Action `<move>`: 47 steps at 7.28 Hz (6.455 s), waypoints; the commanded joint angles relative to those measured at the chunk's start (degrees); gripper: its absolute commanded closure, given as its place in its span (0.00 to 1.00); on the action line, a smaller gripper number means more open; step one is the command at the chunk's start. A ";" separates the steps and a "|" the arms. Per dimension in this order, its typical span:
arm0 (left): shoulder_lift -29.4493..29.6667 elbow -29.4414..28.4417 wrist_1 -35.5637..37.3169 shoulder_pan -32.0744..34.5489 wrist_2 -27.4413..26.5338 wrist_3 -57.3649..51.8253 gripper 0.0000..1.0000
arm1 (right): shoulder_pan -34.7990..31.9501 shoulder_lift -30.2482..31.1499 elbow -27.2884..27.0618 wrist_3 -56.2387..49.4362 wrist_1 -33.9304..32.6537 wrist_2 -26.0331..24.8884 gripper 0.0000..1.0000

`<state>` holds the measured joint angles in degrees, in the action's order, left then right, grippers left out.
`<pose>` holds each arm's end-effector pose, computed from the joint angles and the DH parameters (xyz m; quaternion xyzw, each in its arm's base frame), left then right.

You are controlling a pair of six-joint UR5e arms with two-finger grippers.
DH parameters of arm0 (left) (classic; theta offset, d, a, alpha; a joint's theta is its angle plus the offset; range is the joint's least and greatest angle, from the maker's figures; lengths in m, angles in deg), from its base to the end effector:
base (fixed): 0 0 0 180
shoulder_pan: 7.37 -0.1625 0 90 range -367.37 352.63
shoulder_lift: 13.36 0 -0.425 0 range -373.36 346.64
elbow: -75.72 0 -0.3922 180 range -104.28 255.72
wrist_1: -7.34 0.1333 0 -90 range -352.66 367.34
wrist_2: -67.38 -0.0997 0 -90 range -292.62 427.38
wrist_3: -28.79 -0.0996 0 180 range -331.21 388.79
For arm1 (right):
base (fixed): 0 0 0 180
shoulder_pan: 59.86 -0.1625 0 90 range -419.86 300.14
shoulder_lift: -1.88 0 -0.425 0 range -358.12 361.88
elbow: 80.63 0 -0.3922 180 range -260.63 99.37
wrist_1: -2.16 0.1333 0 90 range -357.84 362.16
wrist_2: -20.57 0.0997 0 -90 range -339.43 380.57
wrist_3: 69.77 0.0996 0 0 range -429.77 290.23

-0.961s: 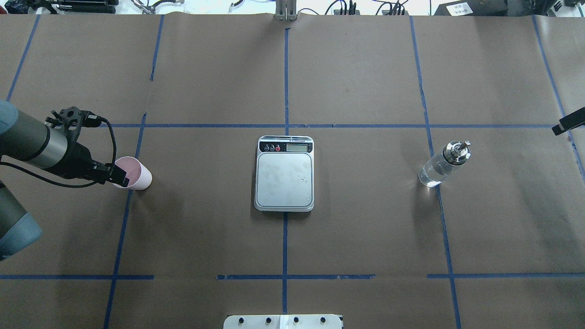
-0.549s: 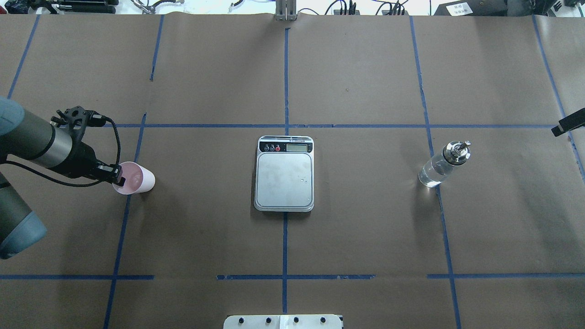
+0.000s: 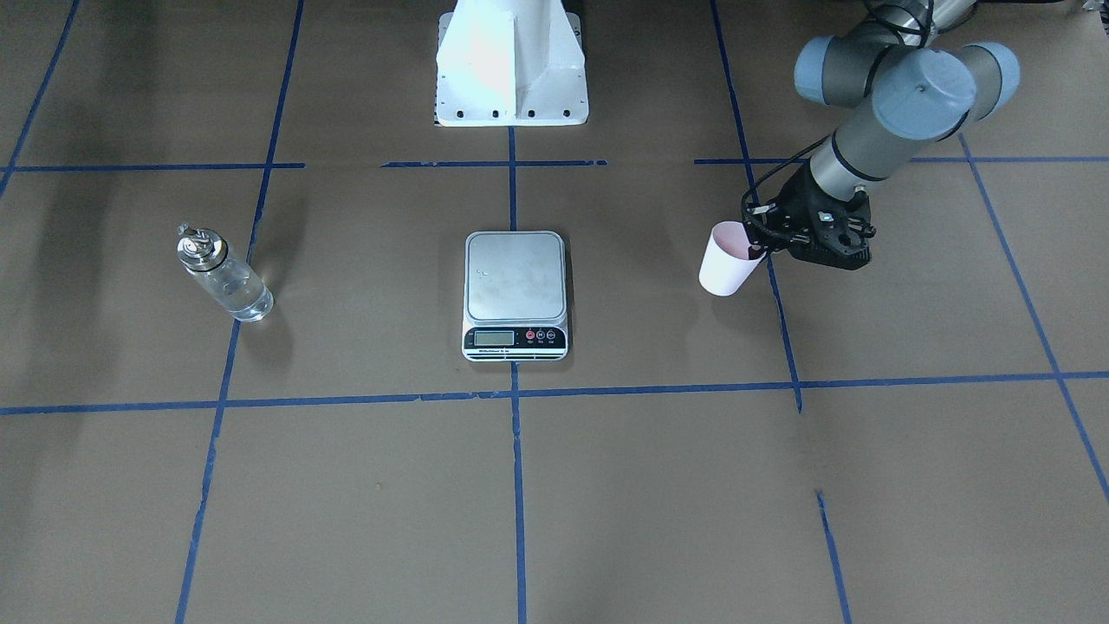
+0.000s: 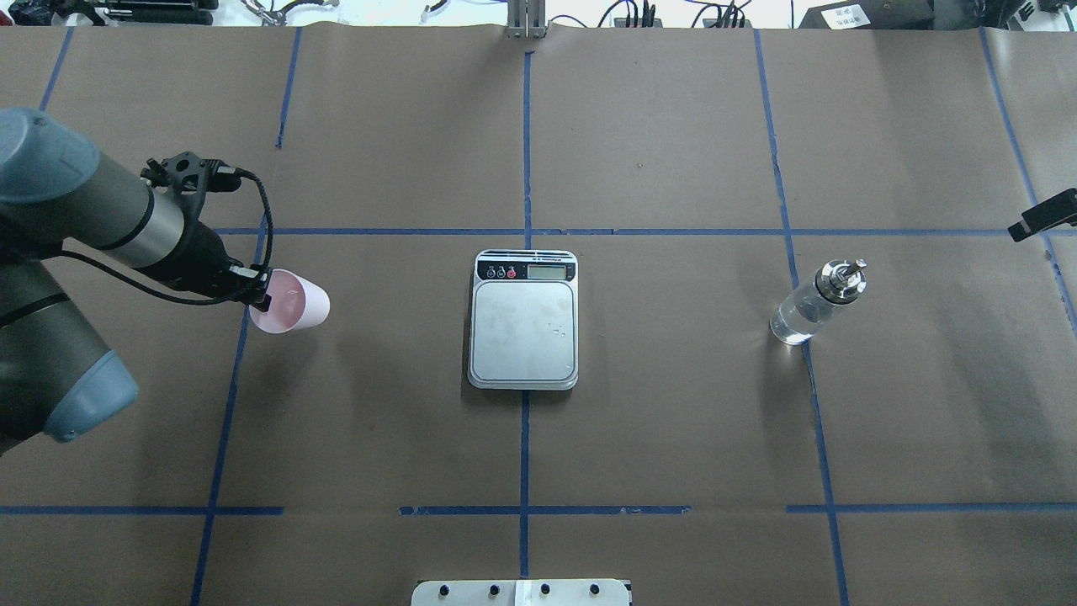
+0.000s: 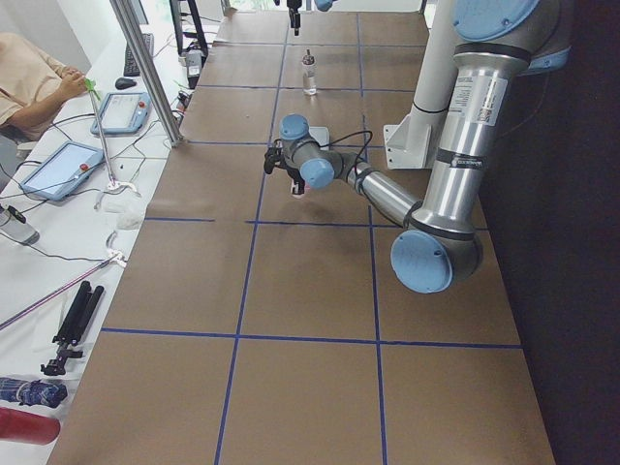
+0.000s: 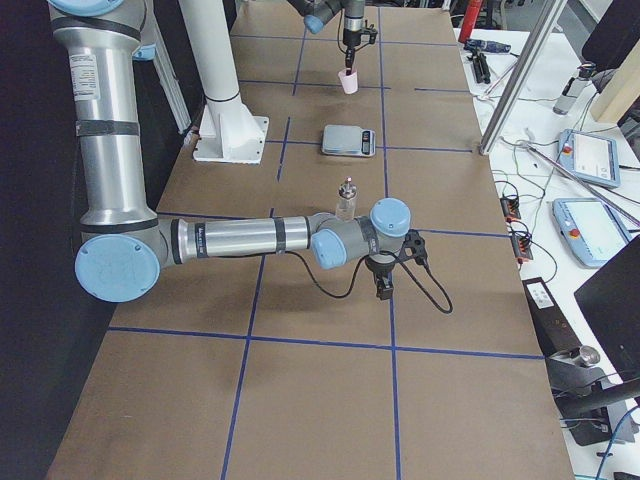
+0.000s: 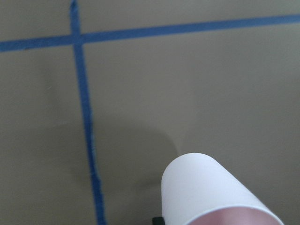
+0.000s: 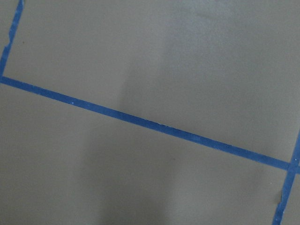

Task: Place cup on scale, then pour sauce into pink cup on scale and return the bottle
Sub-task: 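Carry the pink cup with the left gripper and set it on the scale, then open the left gripper and lift away while the right gripper reaches for the glass bottle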

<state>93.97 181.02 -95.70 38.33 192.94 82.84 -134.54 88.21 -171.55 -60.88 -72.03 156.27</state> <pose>0.3543 -0.4710 0.3420 0.0286 0.4636 0.0435 0.8845 -0.0818 -0.5332 0.5857 0.0794 -0.4079 -0.1195 0.9017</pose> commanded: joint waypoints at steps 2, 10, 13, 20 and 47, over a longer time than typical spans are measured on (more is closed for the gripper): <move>22.07 -5.50 15.94 -5.60 -5.41 11.40 1.00 | 1.37 -1.60 -2.68 3.93 0.10 0.00 0.00; 30.22 -15.30 17.53 -11.06 -0.58 16.71 1.00 | 3.14 -1.43 -2.25 4.12 0.01 -0.35 0.00; 30.48 -16.44 16.40 -11.06 -0.84 16.00 1.00 | 3.14 -1.43 -2.25 4.12 0.01 -0.35 0.00; 30.58 -18.12 13.75 -11.68 -0.84 16.09 0.83 | 3.14 -1.43 -2.25 4.12 0.01 -0.35 0.00; 12.21 1.92 11.20 7.92 -7.61 -1.93 0.12 | 57.09 16.42 -21.41 54.30 39.40 -76.88 0.00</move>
<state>106.31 182.94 -84.50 46.21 185.40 81.05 -79.27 105.32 -192.50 -8.59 -30.32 82.72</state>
